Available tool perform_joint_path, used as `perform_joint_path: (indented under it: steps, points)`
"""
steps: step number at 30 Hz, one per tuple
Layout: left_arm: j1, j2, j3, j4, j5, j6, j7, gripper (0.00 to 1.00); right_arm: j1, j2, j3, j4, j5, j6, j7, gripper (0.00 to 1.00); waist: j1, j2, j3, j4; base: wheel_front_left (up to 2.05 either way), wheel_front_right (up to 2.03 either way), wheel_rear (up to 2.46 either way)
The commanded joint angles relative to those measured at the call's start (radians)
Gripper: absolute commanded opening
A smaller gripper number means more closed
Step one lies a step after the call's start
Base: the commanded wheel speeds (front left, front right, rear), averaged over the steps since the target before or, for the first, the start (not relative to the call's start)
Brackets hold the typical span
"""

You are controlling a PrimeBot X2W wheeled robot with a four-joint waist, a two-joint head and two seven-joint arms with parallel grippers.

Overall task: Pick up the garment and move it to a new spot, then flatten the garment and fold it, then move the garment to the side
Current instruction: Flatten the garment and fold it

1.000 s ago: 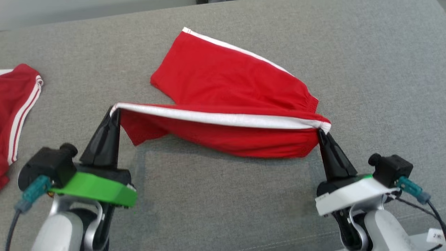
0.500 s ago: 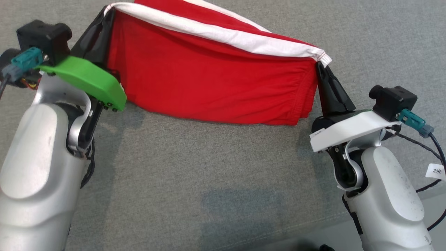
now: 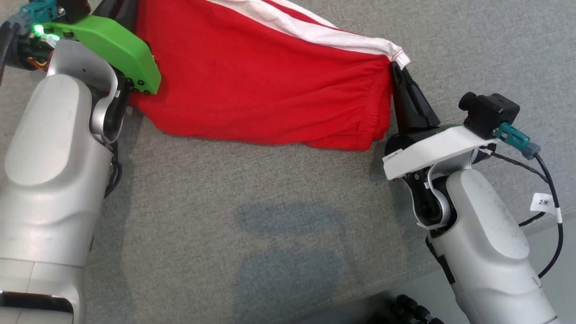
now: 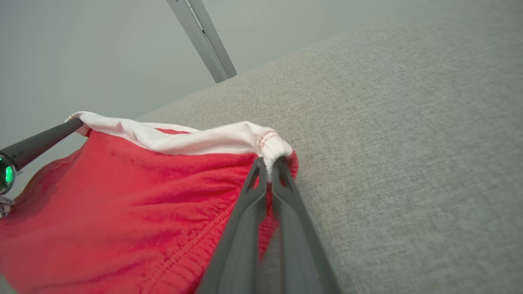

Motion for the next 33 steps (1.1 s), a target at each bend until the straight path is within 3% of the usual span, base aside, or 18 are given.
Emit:
perform_joint_path:
  steps: [1,7,14,26,33]
  points:
    - [-0.016,-0.001,-0.004,0.024,-0.006,-0.003,-0.033,1.00,0.000,-0.001,0.011,0.005,-0.019,0.000,-0.014,1.00,-0.0001,0.0000,-0.005,0.002,0.00,0.00,0.00]
    - [0.044,-0.010,-0.012,0.039,0.009,0.009,-0.167,1.00,0.069,-0.002,0.003,-0.032,-0.103,0.000,-0.038,1.00,-0.0001,0.0000,-0.033,0.031,0.00,0.00,0.00]
    - [0.186,0.015,0.016,-0.098,0.039,0.091,-0.288,1.00,0.189,-0.002,-0.062,-0.152,-0.221,0.000,-0.054,1.00,-0.0001,0.0000,-0.076,0.072,0.00,0.00,0.00]
    - [0.521,0.098,0.089,-0.475,0.080,0.246,-0.309,1.00,0.284,-0.007,-0.187,-0.274,-0.326,0.000,-0.063,1.00,-0.0001,0.0000,-0.182,0.107,0.00,0.00,0.00]
    - [0.692,0.114,0.103,-0.609,0.070,0.313,-0.271,1.00,0.323,-0.024,-0.222,-0.290,-0.363,0.000,-0.063,1.00,-0.0001,0.0000,-0.233,0.124,0.00,0.00,0.00]
